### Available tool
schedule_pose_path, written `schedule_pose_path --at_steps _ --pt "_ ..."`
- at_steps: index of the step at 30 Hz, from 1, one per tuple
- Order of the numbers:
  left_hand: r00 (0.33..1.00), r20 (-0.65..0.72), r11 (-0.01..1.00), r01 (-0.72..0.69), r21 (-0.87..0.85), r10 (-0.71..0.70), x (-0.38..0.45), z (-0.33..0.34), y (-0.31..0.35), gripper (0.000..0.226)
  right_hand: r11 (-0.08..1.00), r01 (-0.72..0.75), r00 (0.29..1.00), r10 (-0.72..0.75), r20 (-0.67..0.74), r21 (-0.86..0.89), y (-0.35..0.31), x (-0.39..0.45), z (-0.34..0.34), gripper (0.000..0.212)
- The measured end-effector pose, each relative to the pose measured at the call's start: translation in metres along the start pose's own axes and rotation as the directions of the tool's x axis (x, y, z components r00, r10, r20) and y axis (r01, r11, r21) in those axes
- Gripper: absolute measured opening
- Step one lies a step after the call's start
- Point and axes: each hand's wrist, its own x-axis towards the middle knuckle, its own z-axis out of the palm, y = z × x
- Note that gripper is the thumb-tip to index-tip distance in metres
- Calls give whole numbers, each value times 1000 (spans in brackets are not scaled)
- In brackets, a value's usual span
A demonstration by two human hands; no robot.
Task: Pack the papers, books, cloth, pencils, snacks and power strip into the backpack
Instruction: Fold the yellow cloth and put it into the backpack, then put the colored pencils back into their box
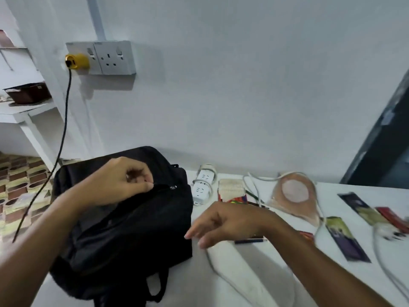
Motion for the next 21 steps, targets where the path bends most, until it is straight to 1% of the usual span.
schedule_pose_path --at_steps 1,3,4,6,8,10,13,15,17,19,21 --pt "1000 -18 1000 2 -10 -2 6 13 10 10 1000 -11 999 11 -30 20 8 -15 -5 31" --pt "1000 -12 1000 -9 -30 9 16 41 29 20 998 -21 993 28 -112 64 28 -40 -13 29" --pt "1000 -3 999 -14 -46 14 21 57 38 17 997 -13 987 26 -156 82 39 -52 -17 30" --pt "1000 15 998 -23 -54 24 32 93 55 5 991 -5 968 38 -250 131 66 -75 -25 31" --pt "999 46 999 -18 -48 20 41 127 65 15 986 -16 927 78 -366 168 91 -93 -30 31" --pt "995 95 1000 -16 -15 18 53 163 71 23 984 -64 872 136 -470 165 115 -113 -35 31" --pt "992 128 999 8 39 -13 72 213 73 21 980 -136 788 197 -583 147 146 -134 -42 29" --pt "992 90 991 76 110 -86 84 239 71 30 974 -163 741 226 -632 157 161 -137 -42 27" --pt "982 12 978 185 101 -187 95 258 70 36 969 -177 711 246 -659 171 168 -133 -39 26" --pt "949 -77 949 311 49 -306 105 268 71 40 973 -155 690 232 -685 174 169 -122 -33 27" --pt "903 -133 911 413 8 -408 113 273 70 43 980 -122 676 200 -709 159 166 -107 -28 28"
